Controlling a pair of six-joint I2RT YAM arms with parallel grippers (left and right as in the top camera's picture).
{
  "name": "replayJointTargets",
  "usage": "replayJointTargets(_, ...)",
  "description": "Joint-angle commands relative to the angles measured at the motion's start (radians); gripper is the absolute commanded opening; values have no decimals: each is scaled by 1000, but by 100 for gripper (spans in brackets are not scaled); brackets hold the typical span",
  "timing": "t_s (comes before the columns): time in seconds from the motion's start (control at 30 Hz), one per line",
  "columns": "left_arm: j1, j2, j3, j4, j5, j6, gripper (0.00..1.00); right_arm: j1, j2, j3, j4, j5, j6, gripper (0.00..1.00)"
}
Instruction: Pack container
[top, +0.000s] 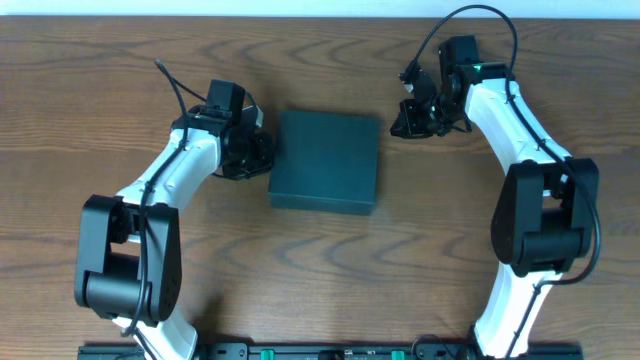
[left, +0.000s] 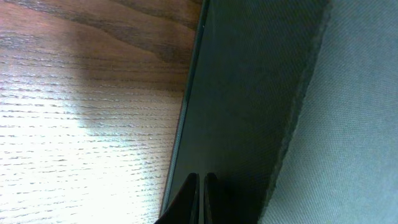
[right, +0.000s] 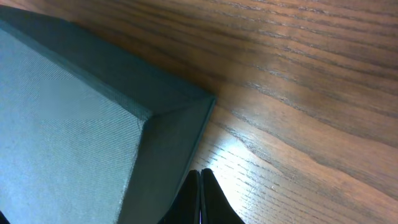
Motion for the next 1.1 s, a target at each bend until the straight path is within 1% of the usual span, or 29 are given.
replayJointTargets(0.0,-3,-7,1,3,-14,-20,6,-6,-2,0,-2,-7,8,1)
replayJointTargets(0.2,-6,-7,1,-17,-10,-69,6,-3,-2,0,20,-10,-21,1)
replayJointTargets(0.53,-37,-7,1,-69,-6,-105,6,21,-1,0,142,-12,-48,1)
replayJointTargets(0.73,-73,-7,1,-80,-11,-129,6,23,0,0,141,-11,-69,1)
replayJointTargets(0.83,-76,-7,1,-93,-48,-129,6,28,1,0,137,-4,-74,1)
replayJointTargets(1.0,-50,-8,1,-134,-169,-128,6,27,1,1,128,0,-69,1)
replayJointTargets(1.07,-30,-8,1,-144,-178,-124,6,27,-3,8,105,14,-66,1)
